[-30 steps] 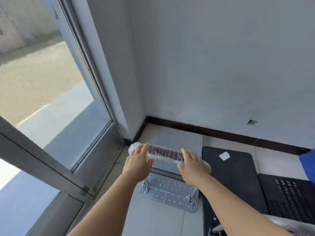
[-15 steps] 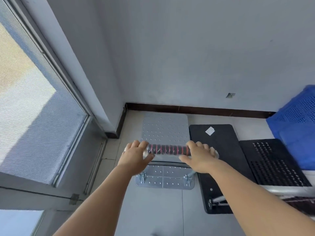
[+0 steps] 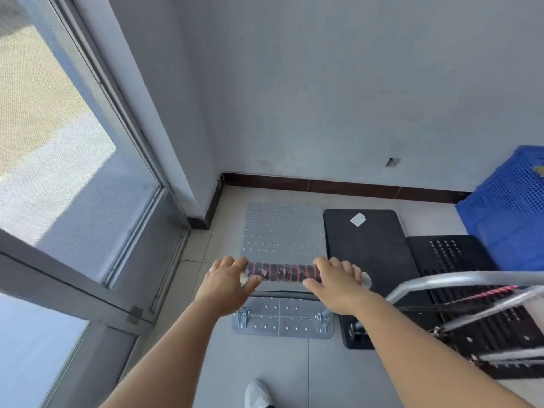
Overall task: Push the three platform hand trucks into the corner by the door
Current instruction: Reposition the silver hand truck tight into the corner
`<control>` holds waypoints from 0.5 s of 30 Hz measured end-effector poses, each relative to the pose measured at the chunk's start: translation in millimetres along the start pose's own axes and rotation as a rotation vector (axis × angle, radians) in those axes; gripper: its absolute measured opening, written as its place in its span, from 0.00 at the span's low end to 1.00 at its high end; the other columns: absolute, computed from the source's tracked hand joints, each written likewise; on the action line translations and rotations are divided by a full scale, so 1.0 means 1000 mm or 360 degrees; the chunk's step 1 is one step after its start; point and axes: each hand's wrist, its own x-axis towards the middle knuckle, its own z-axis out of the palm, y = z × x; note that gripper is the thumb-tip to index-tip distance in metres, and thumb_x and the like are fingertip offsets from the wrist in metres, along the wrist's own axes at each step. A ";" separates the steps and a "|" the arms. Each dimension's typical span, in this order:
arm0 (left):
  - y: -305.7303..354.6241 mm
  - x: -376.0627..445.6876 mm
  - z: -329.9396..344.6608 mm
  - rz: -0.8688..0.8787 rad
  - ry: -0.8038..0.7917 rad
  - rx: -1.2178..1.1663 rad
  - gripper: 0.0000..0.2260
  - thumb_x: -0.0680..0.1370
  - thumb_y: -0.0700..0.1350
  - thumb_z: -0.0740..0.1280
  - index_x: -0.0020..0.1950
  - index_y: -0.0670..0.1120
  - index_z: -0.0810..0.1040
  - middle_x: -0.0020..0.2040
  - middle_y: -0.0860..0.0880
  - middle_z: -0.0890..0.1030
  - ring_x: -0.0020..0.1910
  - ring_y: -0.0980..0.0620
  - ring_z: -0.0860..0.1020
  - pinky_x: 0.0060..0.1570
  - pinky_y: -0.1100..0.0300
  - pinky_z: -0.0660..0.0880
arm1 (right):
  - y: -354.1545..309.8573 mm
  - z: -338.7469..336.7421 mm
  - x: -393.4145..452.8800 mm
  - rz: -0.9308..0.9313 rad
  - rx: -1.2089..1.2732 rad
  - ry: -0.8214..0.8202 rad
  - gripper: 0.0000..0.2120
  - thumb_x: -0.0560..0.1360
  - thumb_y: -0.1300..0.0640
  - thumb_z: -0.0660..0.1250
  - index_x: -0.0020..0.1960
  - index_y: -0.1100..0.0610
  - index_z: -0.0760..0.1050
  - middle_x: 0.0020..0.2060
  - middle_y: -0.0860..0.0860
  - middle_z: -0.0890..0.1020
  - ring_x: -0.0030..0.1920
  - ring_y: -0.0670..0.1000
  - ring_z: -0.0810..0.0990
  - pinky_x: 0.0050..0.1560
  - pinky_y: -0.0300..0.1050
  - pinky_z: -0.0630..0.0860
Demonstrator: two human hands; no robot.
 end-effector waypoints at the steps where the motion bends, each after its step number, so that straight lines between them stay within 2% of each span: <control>1: 0.002 -0.011 0.005 -0.0014 -0.0002 -0.0008 0.21 0.77 0.63 0.58 0.63 0.52 0.69 0.57 0.49 0.73 0.63 0.47 0.68 0.63 0.51 0.69 | 0.004 0.005 -0.009 -0.0020 -0.0001 -0.0001 0.20 0.79 0.40 0.53 0.65 0.50 0.63 0.59 0.51 0.70 0.60 0.54 0.66 0.66 0.50 0.57; 9: 0.019 -0.087 0.032 -0.0110 0.0021 -0.0067 0.21 0.76 0.63 0.59 0.64 0.52 0.70 0.56 0.50 0.73 0.62 0.48 0.68 0.62 0.53 0.69 | 0.029 0.034 -0.064 -0.0177 -0.0036 0.0013 0.19 0.79 0.41 0.53 0.64 0.51 0.63 0.59 0.51 0.71 0.59 0.54 0.65 0.64 0.49 0.58; 15: 0.028 -0.108 0.035 -0.0194 -0.0005 -0.0036 0.21 0.77 0.62 0.59 0.63 0.51 0.70 0.57 0.49 0.73 0.62 0.48 0.68 0.60 0.54 0.69 | 0.037 0.041 -0.074 -0.0271 -0.0042 0.0014 0.19 0.79 0.41 0.54 0.64 0.51 0.65 0.62 0.51 0.71 0.62 0.55 0.65 0.64 0.50 0.59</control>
